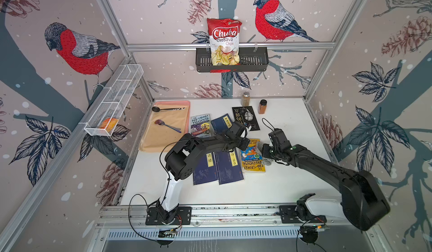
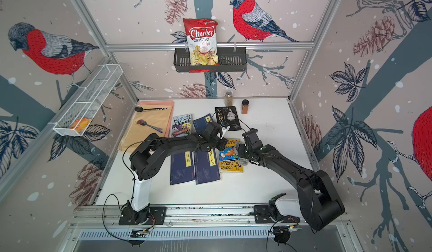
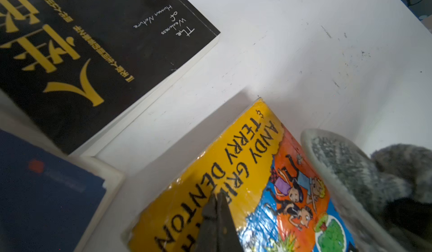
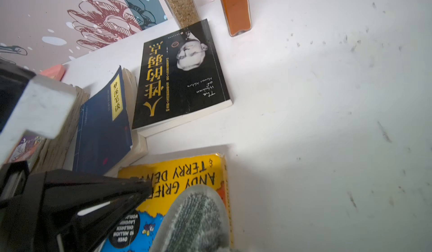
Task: Wipe the cover of the book
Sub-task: Adjust the book at the center of the board, then wipe the dirt from the cover of the book.
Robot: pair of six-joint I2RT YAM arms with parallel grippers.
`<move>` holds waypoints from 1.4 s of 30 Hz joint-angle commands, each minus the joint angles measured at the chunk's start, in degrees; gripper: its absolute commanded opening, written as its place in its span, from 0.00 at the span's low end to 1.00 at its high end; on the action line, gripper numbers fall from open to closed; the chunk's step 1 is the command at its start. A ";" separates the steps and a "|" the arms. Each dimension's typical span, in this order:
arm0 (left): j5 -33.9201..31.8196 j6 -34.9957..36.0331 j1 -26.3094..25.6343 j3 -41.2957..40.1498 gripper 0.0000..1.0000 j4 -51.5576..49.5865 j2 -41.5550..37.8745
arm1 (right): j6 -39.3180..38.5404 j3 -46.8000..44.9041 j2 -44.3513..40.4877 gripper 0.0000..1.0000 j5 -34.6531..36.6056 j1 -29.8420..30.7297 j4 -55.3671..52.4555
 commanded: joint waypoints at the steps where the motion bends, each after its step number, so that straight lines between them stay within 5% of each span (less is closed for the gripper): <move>1: -1.95 0.30 0.08 1.92 0.00 -7.14 -0.77 | -0.49 0.53 1.81 0.04 0.28 0.50 2.49; 13: -3.86 0.37 -0.53 10.32 0.00 -19.23 8.37 | 3.98 -4.29 4.88 0.03 1.93 6.20 7.77; 23: -5.19 -0.20 -0.67 8.15 0.00 -21.18 9.23 | 11.07 -11.78 -0.69 0.03 4.93 10.33 5.46; 36: -2.58 -0.60 -0.80 3.45 0.00 -17.34 9.15 | 5.96 -2.18 16.20 0.02 4.66 -1.20 15.17; 42: -2.25 -1.00 -0.75 3.63 0.00 -16.93 9.67 | 5.74 -2.19 17.27 0.01 3.40 2.15 14.13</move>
